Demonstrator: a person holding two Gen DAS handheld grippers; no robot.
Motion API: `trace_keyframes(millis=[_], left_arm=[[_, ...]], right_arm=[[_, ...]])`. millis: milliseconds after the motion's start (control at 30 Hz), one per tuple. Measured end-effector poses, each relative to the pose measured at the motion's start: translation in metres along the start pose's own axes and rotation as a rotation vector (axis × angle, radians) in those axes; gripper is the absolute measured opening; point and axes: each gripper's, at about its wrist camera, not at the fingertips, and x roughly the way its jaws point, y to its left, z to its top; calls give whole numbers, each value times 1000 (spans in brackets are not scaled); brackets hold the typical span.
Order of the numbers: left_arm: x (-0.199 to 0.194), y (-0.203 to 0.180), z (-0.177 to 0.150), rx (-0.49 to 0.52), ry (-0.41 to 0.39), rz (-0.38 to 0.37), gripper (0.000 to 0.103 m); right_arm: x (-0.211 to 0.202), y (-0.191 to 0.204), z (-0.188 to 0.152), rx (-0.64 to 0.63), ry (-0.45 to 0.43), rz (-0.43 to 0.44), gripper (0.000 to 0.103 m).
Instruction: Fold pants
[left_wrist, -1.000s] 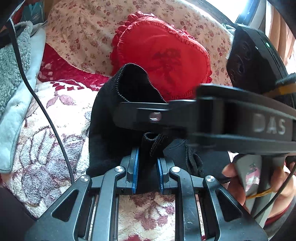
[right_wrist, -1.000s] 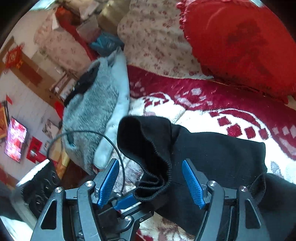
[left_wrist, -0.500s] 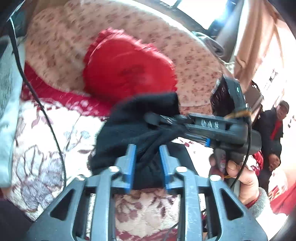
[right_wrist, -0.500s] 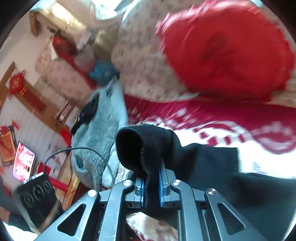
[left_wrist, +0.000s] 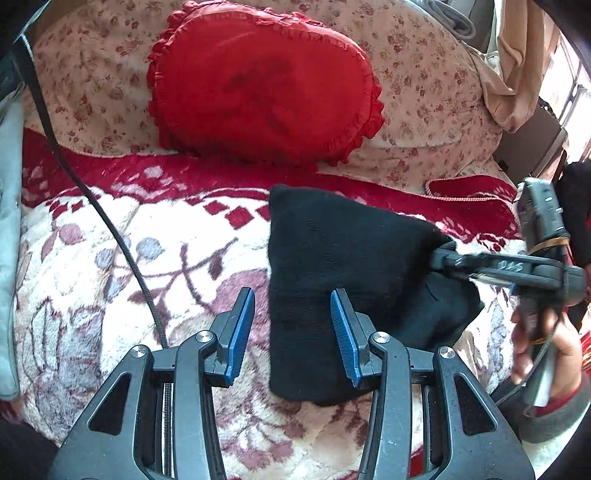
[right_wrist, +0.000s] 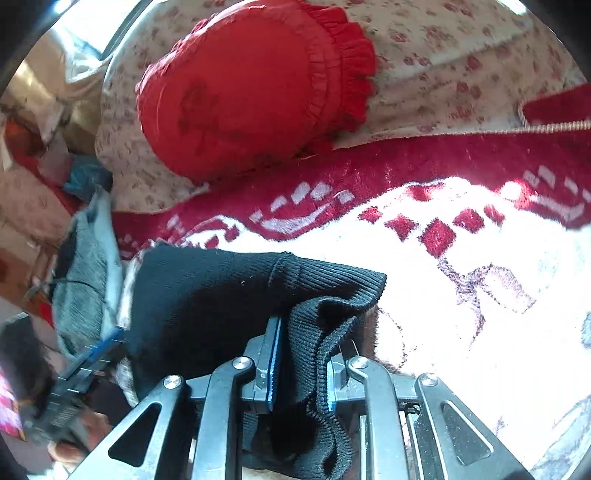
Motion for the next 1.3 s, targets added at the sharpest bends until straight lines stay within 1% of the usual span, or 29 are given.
trace_keyframes(millis=[33,100,133,167,200,233,267,300,333,400,467,500,600,667,700,833,900,967,1067,1133,1200,1300], left_arm=[[-4,-2,3,6,-17,-2,41],[-11,-10,11,42,-57,10,41],[-12,-15,16,61,-67,12,41],[-9,-17,20,72,-67,11,41],[-5,-21,23,83,-58,8,41],[1,-26,25,91,-44,8,41],[7,-30,27,97,-32,4,41],[12,-33,28,102,-24,4,41],[21,-38,28,113,-16,19,41],[37,-42,29,134,-6,76,41],[53,-42,30,151,12,129,41],[61,-40,32,152,23,148,41],[71,-33,36,135,23,156,41],[71,-30,39,116,33,141,41],[69,-29,39,111,36,130,41],[59,-30,30,113,35,122,41],[54,-32,25,114,27,122,41],[54,-32,20,119,25,130,42],[55,-33,16,115,22,129,42],[55,-36,13,127,11,143,43],[55,-39,12,140,3,163,43],[53,-41,11,145,8,173,43]], right_arm=[[-9,3,1,-2,-27,-26,28],[-33,8,4,-34,-119,-113,28],[-44,11,4,-46,-154,-128,28],[-51,14,5,-52,-174,-104,28],[-56,19,4,-57,-185,-52,28],[-56,24,3,-68,-179,-8,28],[-51,32,1,-88,-159,11,28],[-44,38,0,-106,-140,6,28],[-34,44,-2,-124,-117,-16,28],[-8,46,-3,-132,-79,-87,28],[11,44,0,-125,-60,-108,27],[20,44,3,-131,-64,-112,27],[43,52,18,-153,-55,-132,28],[46,45,25,-153,-36,-123,28],[43,37,24,-151,-28,-117,28],[12,34,17,-173,-23,-123,27],[-1,42,1,-218,-1,-150,27],[-8,44,-19,-236,21,-168,28],[-7,42,-48,-257,49,-220,28],[-11,40,-63,-262,26,-240,28],[-12,36,-67,-248,14,-237,28],[-22,33,-62,-212,26,-209,28]])
